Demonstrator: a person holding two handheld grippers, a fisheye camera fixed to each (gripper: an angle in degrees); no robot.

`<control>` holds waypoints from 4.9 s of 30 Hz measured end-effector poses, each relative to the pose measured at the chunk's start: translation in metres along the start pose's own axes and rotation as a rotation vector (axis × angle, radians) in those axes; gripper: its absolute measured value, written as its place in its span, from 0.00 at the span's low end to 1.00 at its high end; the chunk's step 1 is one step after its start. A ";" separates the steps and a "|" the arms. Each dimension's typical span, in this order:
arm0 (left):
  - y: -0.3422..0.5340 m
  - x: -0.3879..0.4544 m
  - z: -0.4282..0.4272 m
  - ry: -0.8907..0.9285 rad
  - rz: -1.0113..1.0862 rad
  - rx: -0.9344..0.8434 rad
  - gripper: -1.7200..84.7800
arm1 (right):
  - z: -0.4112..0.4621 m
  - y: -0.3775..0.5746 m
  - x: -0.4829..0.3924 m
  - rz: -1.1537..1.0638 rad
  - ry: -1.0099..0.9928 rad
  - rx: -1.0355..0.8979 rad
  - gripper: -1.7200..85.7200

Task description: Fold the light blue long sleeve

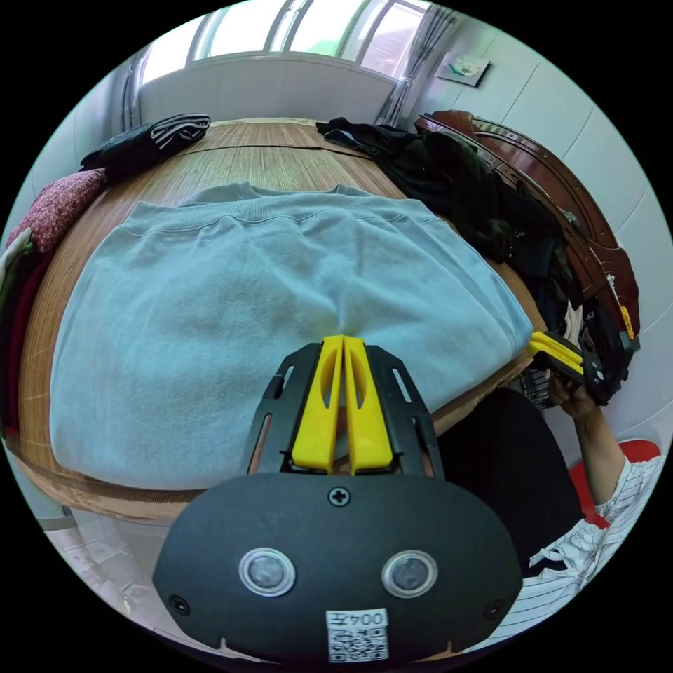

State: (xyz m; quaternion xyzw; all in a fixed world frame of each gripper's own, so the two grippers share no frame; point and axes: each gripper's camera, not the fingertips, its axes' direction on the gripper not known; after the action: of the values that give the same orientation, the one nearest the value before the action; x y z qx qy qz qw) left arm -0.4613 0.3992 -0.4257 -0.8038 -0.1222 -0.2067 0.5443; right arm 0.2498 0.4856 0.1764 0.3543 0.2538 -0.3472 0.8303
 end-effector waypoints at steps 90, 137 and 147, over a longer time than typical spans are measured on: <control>-0.099 0.121 -0.670 0.493 -0.874 0.473 0.15 | -0.041 0.058 0.169 1.206 -0.602 0.133 0.17; -0.146 0.271 -0.586 0.579 -0.883 0.375 0.04 | 0.003 0.079 0.129 1.329 -0.690 0.111 0.06; -0.156 0.354 -0.596 0.175 -0.613 0.603 0.03 | -0.040 0.009 0.046 0.844 -0.178 0.176 0.05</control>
State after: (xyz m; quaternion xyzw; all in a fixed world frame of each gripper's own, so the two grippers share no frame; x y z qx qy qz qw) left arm -0.3326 -0.1034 0.0600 -0.5150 -0.3634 -0.3808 0.6765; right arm 0.2788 0.5025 0.1252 0.4649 -0.0163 -0.0270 0.8848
